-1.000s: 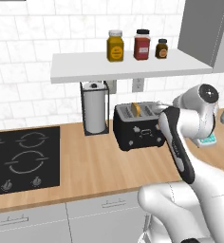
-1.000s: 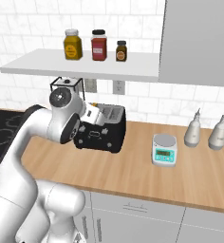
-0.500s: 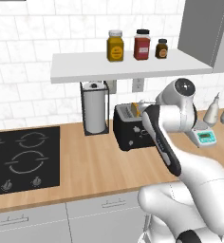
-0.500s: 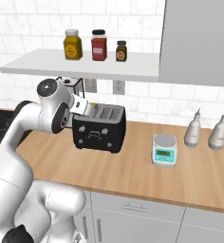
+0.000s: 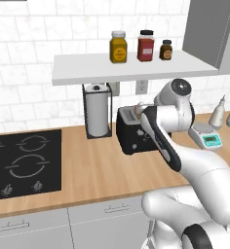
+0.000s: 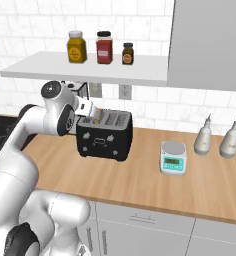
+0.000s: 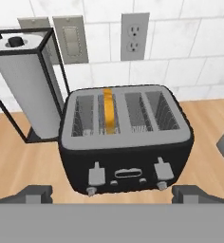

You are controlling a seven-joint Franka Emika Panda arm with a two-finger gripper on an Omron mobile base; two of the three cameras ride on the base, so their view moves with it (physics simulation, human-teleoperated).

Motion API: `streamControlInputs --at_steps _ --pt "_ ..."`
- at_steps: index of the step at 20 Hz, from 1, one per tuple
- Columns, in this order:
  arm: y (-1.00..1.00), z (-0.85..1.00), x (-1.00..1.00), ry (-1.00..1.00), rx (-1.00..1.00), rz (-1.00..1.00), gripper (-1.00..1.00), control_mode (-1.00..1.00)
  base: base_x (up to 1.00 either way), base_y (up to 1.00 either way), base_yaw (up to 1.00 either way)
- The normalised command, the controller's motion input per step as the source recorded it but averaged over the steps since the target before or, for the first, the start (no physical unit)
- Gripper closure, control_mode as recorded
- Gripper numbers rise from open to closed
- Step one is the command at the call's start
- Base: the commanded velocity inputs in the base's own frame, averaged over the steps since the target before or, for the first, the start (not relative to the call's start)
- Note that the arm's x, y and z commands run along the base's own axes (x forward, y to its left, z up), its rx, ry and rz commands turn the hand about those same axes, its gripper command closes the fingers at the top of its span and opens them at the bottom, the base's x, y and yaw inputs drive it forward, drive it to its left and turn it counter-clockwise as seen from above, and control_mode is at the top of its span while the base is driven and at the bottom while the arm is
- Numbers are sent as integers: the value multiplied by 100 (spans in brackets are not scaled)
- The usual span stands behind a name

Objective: Start the toaster. Once the lever pops up, take the bread to the plate on the dining counter.

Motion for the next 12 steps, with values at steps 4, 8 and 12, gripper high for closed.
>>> streamControlInputs --at_steps 4,8,12 --pt "-4 -29 30 1 0 3 -100 -100 0 0 0" --pt "0 -35 37 2 0 2 -100 -100 0 0 0" --pt "-7 -8 40 1 0 0 -100 -100 0 0 0"
